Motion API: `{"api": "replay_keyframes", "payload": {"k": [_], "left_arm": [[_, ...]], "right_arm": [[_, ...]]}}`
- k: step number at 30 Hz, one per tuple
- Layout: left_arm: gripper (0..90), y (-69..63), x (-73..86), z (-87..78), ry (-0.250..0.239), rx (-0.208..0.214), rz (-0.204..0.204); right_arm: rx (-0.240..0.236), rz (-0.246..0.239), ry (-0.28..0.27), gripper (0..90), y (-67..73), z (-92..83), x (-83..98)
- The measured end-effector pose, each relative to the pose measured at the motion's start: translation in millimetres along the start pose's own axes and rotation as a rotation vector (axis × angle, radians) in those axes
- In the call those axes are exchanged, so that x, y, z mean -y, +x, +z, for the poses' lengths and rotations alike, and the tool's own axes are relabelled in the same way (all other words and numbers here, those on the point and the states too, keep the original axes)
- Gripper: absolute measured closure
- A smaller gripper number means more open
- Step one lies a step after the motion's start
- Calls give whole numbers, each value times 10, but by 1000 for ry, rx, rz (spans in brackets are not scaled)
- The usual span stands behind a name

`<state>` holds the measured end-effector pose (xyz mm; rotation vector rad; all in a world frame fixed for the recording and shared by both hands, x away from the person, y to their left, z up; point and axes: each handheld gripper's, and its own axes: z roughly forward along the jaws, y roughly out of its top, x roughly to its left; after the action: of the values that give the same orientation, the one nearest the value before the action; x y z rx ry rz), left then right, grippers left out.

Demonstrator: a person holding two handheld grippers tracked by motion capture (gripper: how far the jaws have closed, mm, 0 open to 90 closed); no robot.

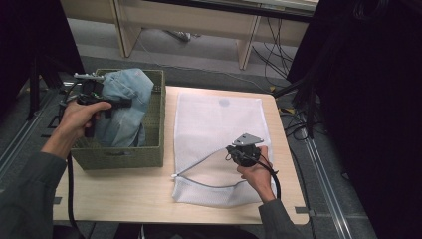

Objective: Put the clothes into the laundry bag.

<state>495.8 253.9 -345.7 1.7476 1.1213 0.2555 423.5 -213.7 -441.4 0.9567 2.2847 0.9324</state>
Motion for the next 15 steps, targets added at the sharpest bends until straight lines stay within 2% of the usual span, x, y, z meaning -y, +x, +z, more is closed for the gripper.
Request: {"api": "replay_keyframes", "payload": {"k": [3,4,7,9,11,13,15], "left_arm": [[651,-70,-73,-126,-28,19,-1],[651,-120,-129,-215,-36,29,0],[651,-178,-181,-306,-44,43,6],[651,-244,-228,-391,-53,59,9],[651,-313,-266,-468,-63,73,18],[650,-409,-313,-557,-74,104,30],[650,-505,-357,-622,-81,128,43]], "right_arm": [[6,-11,-7,894,-10,3,-3],[6,-10,-8,894,-11,-1,-2],[7,-22,-21,894,-18,10,-5],[4,-38,-9,894,-31,-8,-13],[11,-36,-10,894,-31,-13,-15],[7,-5,-12,894,-9,-6,-13],[6,-13,-15,895,-9,-9,-16]]}}
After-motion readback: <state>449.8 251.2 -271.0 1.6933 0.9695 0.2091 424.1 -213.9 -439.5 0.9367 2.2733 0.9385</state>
